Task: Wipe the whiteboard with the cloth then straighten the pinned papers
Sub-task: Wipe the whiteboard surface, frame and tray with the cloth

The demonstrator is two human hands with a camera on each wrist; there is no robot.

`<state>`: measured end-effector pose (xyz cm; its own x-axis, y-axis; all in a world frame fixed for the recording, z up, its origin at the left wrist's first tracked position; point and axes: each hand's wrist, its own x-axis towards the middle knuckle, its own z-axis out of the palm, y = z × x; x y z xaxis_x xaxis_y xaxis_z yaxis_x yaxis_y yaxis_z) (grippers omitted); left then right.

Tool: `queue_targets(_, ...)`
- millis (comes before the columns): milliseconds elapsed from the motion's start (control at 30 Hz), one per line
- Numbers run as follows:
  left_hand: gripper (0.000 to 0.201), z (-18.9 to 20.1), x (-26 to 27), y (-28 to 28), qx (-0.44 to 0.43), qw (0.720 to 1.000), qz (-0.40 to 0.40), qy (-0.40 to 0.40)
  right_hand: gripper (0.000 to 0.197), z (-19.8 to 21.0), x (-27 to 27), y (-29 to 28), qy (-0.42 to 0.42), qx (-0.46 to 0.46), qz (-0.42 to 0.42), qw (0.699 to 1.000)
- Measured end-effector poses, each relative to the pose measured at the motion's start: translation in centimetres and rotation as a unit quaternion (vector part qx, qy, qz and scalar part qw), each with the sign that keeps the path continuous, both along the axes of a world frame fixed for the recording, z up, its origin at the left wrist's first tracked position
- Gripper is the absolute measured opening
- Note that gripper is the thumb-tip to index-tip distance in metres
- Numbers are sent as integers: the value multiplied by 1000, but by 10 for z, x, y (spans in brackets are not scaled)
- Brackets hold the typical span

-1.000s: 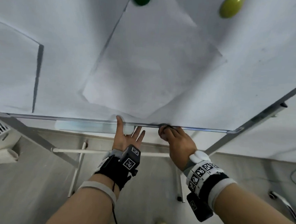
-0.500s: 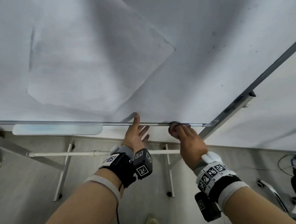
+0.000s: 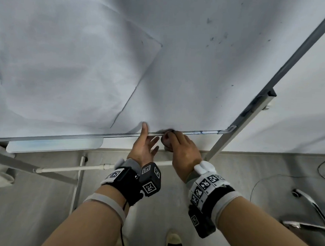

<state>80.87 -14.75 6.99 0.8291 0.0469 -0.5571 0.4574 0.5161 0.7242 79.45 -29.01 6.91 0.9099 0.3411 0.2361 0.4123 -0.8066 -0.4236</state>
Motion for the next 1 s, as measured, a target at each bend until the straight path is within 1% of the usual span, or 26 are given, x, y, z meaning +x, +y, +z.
queue_targets(67, 109, 2, 1, 0, -4, 1000, 3, -1, 43, -4, -1, -20, -15, -9, -5, 1000)
queue_targets(100, 103, 1, 2, -1, -12, 1000, 2, 0, 45, -6, 0, -34, -14, -6, -21, 1000)
queue_targets(167, 98, -1, 4, -1, -26, 1000, 4, 2, 51, -11, 4, -63, 4, 10, -77, 997)
queue_targets(233, 92, -3, 4, -1, -35, 999, 17, -4, 48, -17, 6, -87, 17, 35, -149, 988)
queue_targets(267, 90, -4, 3, -1, -40, 999, 21, -8, 44, -19, 5, -93, 16, 61, -185, 981)
queue_targets(333, 96, -8, 4, -1, -48, 998, 28, -12, 40, -20, 1, -103, 27, 141, -248, 958)
queue_targets(367, 97, -11, 5, 0, -50, 998, 36, -12, 39, -19, -2, -105, 39, 182, -279, 942)
queue_targets(433, 87, -12, 7, 1, -58, 997, 42, -13, 32, -14, -9, -112, 31, 248, -359, 899)
queue_targets(467, 81, -11, 7, 1, -60, 997, 44, -13, 29, -8, -12, -115, 12, 283, -397, 873)
queue_targets(500, 81, -12, 7, 2, -60, 997, 46, -11, 27, -4, -12, -116, -13, 309, -421, 853)
queue_targets(533, 86, -13, 8, 2, -55, 997, 45, -12, 26, -2, -10, -115, -38, 324, -432, 841)
queue_targets(567, 92, -12, 7, 1, -49, 998, 43, -13, 24, 0, -6, -114, -53, 333, -432, 837)
queue_targets(633, 96, -10, 6, -2, -35, 998, 41, -17, 23, 3, 4, -104, -48, 363, -411, 835)
queue_targets(667, 96, -10, 6, -2, -30, 999, 41, -17, 24, 2, 9, -98, -36, 367, -400, 839)
queue_targets(733, 92, -11, 6, -3, -16, 999, 42, -13, 30, -2, 17, -87, -1, 330, -397, 857)
queue_targets(800, 80, -12, 6, -4, -4, 999, 50, -4, 31, -7, 19, -77, 16, 292, -401, 868)
queue_targets(833, 76, -12, 6, -4, 4, 999, 55, -1, 29, -9, 19, -72, 20, 290, -405, 867)
queue_targets(900, 78, -10, 6, -5, 17, 998, 56, -1, 26, -10, 20, -67, 32, 300, -408, 862)
queue_targets(1000, 81, -8, 5, -4, 42, 998, 54, -4, 22, -6, 25, -70, 89, 337, -391, 852)
